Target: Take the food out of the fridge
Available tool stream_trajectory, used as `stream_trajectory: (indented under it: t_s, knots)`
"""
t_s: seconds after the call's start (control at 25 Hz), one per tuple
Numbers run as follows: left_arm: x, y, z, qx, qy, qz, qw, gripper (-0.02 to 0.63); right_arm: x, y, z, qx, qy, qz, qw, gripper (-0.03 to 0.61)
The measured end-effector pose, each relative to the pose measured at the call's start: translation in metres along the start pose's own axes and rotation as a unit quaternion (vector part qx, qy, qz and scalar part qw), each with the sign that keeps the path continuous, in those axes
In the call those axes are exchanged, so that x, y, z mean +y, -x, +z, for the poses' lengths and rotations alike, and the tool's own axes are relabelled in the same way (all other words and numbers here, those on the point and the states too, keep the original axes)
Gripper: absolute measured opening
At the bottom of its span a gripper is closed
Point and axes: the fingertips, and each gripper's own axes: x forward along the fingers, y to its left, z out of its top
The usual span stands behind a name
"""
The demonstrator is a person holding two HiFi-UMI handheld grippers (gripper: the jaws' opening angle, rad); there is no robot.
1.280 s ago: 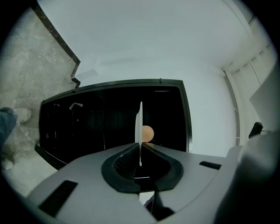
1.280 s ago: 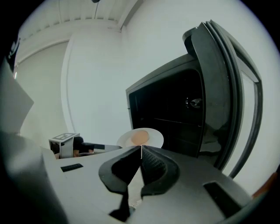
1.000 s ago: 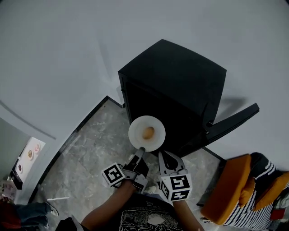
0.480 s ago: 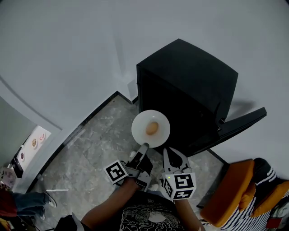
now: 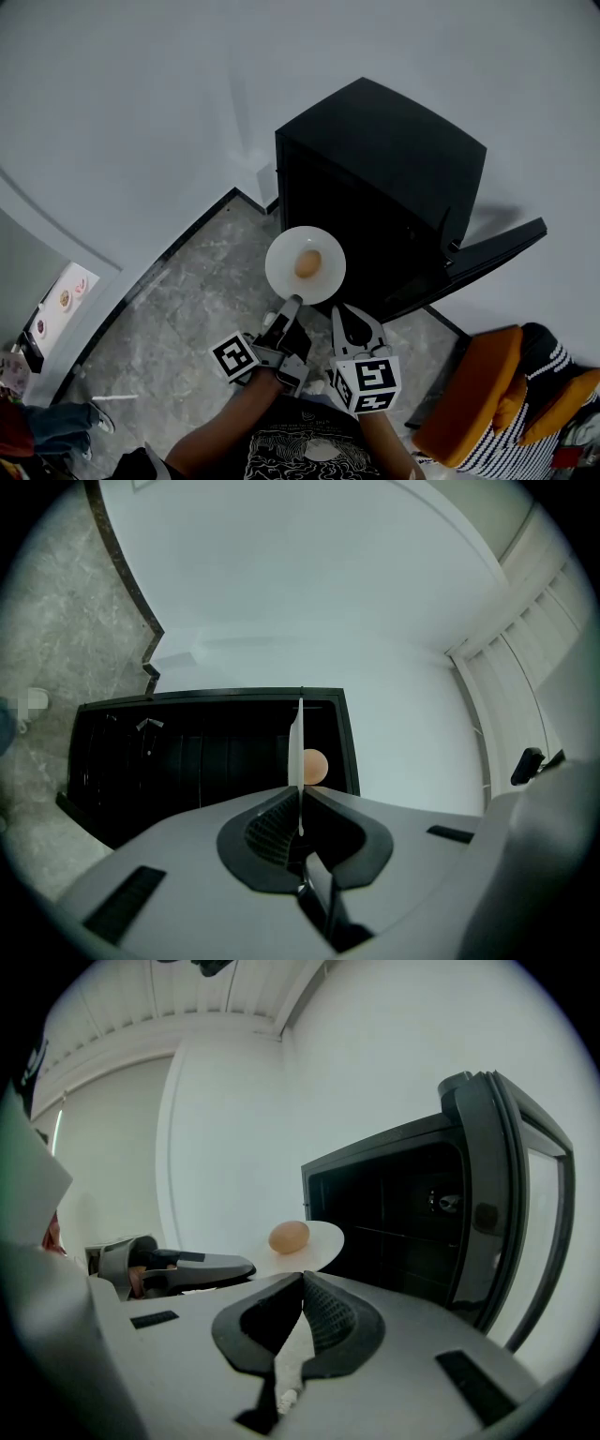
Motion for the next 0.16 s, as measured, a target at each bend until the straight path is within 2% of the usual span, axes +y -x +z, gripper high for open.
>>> stream_trajectory:
  t_s: [0.16]
  knots:
    - [0.0013, -0.0014, 0.0003, 0.001, 0.002, 0.003, 1.0000, 0.020, -0.0021, -0.0010, 0.0002, 0.001, 0.001, -0.002, 1.000, 0.023]
